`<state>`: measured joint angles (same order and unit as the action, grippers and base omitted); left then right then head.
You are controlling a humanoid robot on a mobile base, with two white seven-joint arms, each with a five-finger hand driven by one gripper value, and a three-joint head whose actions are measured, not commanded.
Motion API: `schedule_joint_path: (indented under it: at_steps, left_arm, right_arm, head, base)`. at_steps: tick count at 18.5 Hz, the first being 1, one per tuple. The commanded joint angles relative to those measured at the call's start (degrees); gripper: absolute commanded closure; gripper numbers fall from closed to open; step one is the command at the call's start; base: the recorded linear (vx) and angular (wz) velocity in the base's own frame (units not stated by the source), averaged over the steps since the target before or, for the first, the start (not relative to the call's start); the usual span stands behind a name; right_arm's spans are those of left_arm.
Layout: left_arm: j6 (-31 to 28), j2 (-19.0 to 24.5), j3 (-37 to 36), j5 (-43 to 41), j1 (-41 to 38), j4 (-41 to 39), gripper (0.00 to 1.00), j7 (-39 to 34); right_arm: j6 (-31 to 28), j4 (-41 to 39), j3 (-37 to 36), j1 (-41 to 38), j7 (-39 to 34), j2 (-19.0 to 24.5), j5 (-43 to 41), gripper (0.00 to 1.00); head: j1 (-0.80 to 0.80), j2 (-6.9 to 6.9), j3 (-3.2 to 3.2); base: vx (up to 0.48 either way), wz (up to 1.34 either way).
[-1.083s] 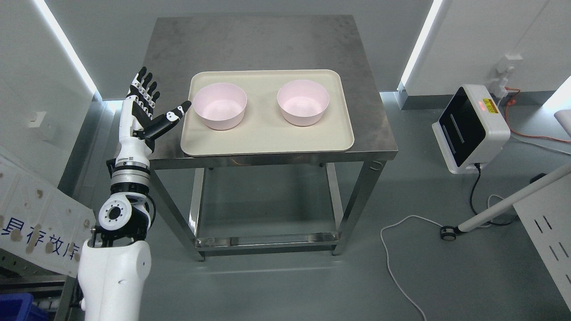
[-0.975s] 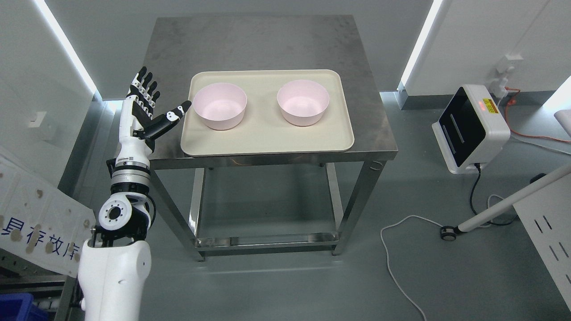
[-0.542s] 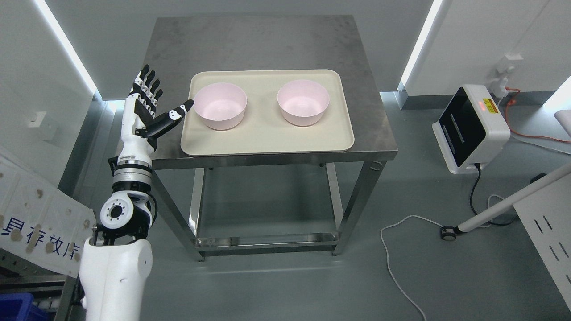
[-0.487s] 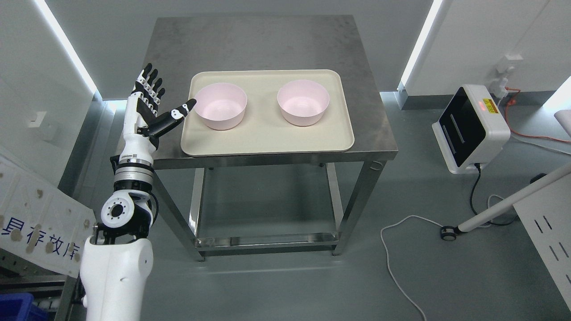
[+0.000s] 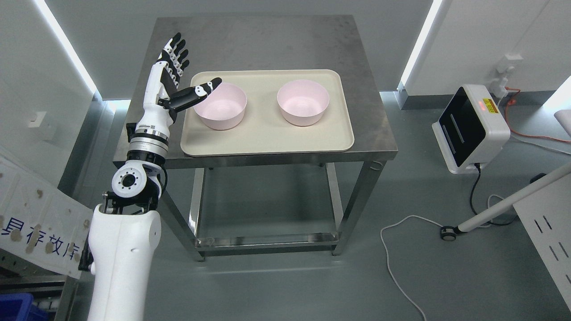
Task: Stack pink IKEA bowls on left shelf middle
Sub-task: 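Raise the left hand toward the pink bowl nearer the left arm, then grip the rim of the nearer pink bowl with the left hand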
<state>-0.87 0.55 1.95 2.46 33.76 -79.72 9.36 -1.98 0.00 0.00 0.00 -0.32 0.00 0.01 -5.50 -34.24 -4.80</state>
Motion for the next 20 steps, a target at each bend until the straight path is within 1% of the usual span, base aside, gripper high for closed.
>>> schedule_joint_path:
  at_steps: [1, 2, 4, 5, 6, 7, 9, 12, 13, 15, 16, 17, 20]
  left_arm:
    - [1.0, 5.3, -4.4, -4.5, 9.0, 17.3, 0.0, 8.3]
    - [2.4, 6.1, -5.1, -7.4, 10.8, 20.8, 0.0, 8.5]
    - [10.6, 7.4, -7.7, -16.5, 13.2, 28.5, 0.0, 8.5]
    - [14.1, 7.4, -8.6, -20.3, 14.0, 30.7, 0.0, 8.5]
    - [16.0, 7.2, -9.2, -23.6, 14.5, 31.8, 0.0, 8.4]
    - [16.2, 6.8, -9.6, -26.3, 15.0, 32.3, 0.0, 8.2]
    - [16.0, 6.4, -9.9, -27.9, 15.8, 32.8, 0.0, 8.0]
    - [14.1, 6.3, -8.3, -27.6, 17.8, 38.5, 0.0, 4.1]
    - [13.2, 6.6, -6.9, -27.4, 18.5, 39.9, 0.0, 3.9]
    - [7.6, 6.4, -3.6, -27.2, 20.4, 42.4, 0.01, 4.3]
    - [5.2, 6.4, -2.8, -27.2, 21.5, 42.7, 0.01, 4.6]
    - [4.4, 6.7, -2.8, -27.2, 22.0, 42.7, 0.01, 5.9]
    - [4.3, 7.2, -3.4, -27.2, 22.2, 42.5, 0.01, 11.7]
  right_arm:
    - [0.0, -1.9, -0.6, -1.7, 0.0, -1.0, 0.0, 0.0]
    - [0.0, -1.9, -0.6, -1.7, 0.0, -1.0, 0.0, 0.0]
    - [0.0, -1.9, -0.6, -1.7, 0.0, -1.0, 0.0, 0.0]
    - [0.0, -1.9, -0.7, -1.7, 0.0, -1.0, 0.0, 0.0]
    - [0.0, -1.9, -0.6, -1.7, 0.0, -1.0, 0.0, 0.0]
    - [0.0, -1.9, -0.7, -1.7, 0.0, -1.0, 0.0, 0.0]
    - [0.0, -1.9, -0.7, -1.7, 0.0, -1.0, 0.0, 0.0]
    - [0.0, -1.9, -0.7, -1.7, 0.0, -1.0, 0.0, 0.0]
    - [0.0, -1.9, -0.6, -1.7, 0.0, -1.0, 0.0, 0.0]
    - [0.0, -1.9, -0.7, -1.7, 0.0, -1.0, 0.0, 0.0]
    - [0.0, -1.9, -0.7, -1.7, 0.0, -1.0, 0.0, 0.0]
    - [0.0, -1.9, -0.6, -1.7, 0.0, -1.0, 0.0, 0.0]
    - [0.0, -1.9, -0.6, -1.7, 0.0, -1.0, 0.0, 0.0]
  head:
    - [0.0, 0.0, 0.0]
    - [0.0, 0.0, 0.0]
    - [0.0, 0.0, 0.0]
    - [0.0, 0.0, 0.0]
    - [0.0, 0.0, 0.0]
    - [0.0, 0.0, 0.0]
    - [0.0, 0.0, 0.0]
    - [0.0, 0.0, 0.0]
    - [0.0, 0.0, 0.0]
    - [0.0, 0.0, 0.0]
    - [0.0, 0.0, 0.0]
    - [0.0, 0.0, 0.0]
    - [0.0, 0.0, 0.0]
  base:
    - [0.0, 0.0]
    - [0.0, 0.0]
    - [0.0, 0.0]
    - [0.0, 0.0]
    - [0.0, 0.0]
    - [0.0, 0.0]
    - [0.0, 0.0]
    - [0.0, 0.0]
    - [0.0, 0.0]
    - [0.0, 0.0]
    - [0.0, 0.0]
    - [0.0, 0.0]
    - [0.0, 0.0]
